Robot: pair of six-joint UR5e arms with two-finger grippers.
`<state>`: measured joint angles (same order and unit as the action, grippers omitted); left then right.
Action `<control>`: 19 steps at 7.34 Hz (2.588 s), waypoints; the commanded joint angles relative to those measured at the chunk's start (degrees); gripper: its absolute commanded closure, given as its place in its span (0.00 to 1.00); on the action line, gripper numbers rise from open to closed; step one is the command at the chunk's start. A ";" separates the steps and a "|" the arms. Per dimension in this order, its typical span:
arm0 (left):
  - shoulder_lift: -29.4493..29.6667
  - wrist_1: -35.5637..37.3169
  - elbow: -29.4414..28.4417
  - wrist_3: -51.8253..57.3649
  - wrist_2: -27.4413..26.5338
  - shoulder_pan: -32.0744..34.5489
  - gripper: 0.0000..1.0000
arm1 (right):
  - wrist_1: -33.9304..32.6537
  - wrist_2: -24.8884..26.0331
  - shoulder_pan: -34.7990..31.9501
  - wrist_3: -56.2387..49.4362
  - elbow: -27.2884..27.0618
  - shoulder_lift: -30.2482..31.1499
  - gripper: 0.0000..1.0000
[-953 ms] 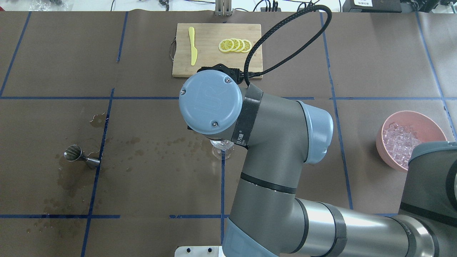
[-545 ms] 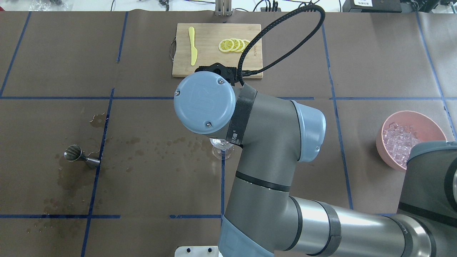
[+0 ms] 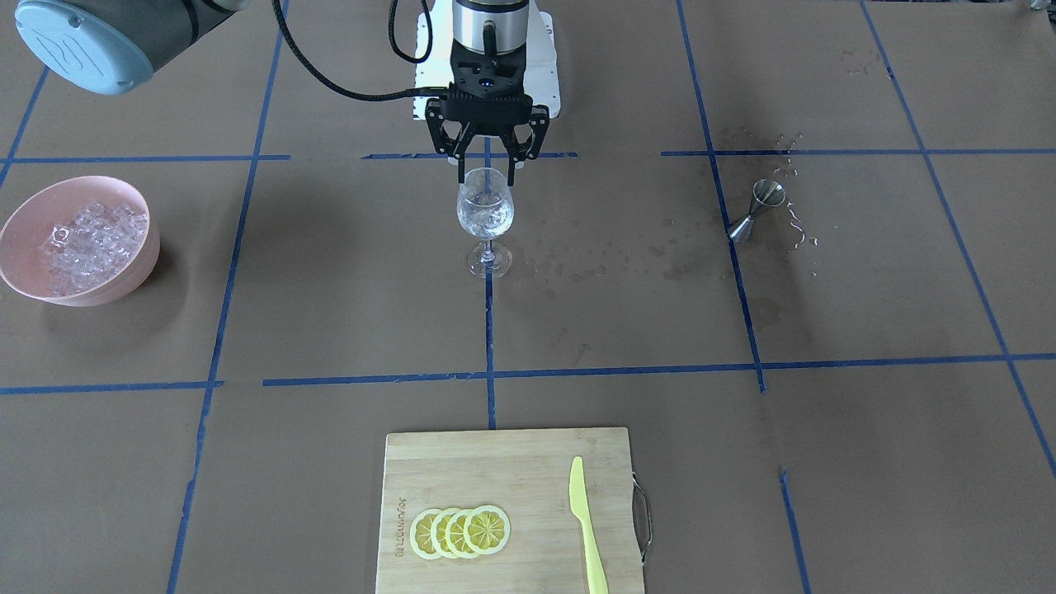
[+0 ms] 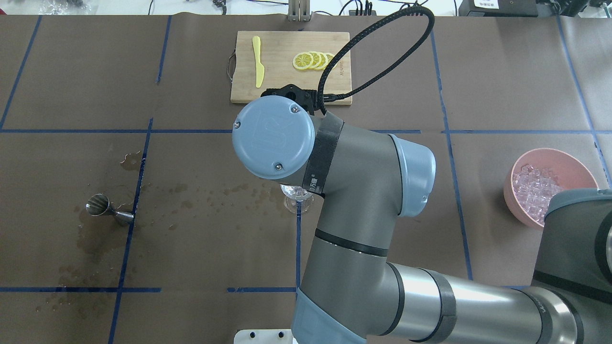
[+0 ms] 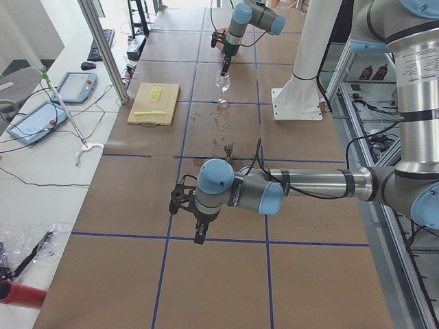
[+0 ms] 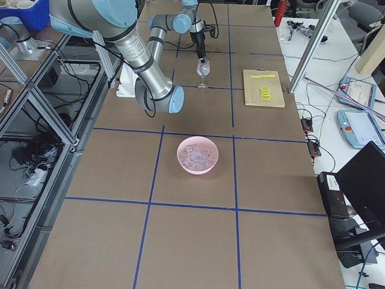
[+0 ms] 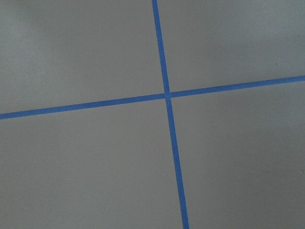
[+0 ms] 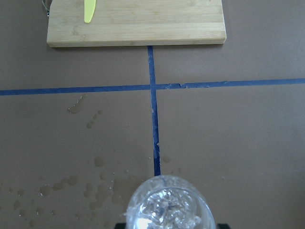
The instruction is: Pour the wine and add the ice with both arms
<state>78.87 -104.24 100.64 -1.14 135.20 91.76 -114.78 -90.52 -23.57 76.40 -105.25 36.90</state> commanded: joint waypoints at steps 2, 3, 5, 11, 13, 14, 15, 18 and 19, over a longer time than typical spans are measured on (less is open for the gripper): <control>-0.04 0.09 0.00 0.00 0.06 0.00 0.00 | -0.27 -1.23 -1.99 -1.41 -2.31 0.19 0.00; -0.04 0.09 -0.26 0.00 0.06 0.00 0.00 | -0.27 -4.55 -5.93 -5.17 -3.19 1.32 0.00; -0.56 0.18 -0.27 0.00 0.33 0.09 0.00 | -0.01 -13.07 -15.93 -17.97 -7.14 7.98 0.00; -0.56 -0.09 0.00 0.00 0.94 0.09 0.00 | 16.53 -30.39 -43.89 -62.09 -10.68 41.06 0.00; -0.56 -0.09 0.08 0.00 0.94 0.09 0.00 | 18.71 -33.84 -55.13 -76.17 -7.79 51.73 0.00; -0.48 0.00 0.08 0.00 0.94 0.00 0.00 | 19.67 -33.76 -59.19 -76.13 -7.60 57.26 0.00; -0.56 -0.09 0.08 0.00 0.94 0.00 0.00 | 19.68 -33.50 -60.88 -76.83 -7.42 61.06 0.00; -0.48 -0.18 0.00 0.00 0.94 -0.09 0.00 | 20.73 -33.67 -60.90 -76.49 -1.82 66.02 0.00; -0.47 -0.18 0.00 0.00 0.94 -0.09 0.00 | 20.91 -34.54 -61.51 -76.49 0.64 66.11 0.00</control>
<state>78.35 -104.40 100.64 -1.14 136.14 91.71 -94.34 -124.34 -84.55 -0.18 -107.59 102.35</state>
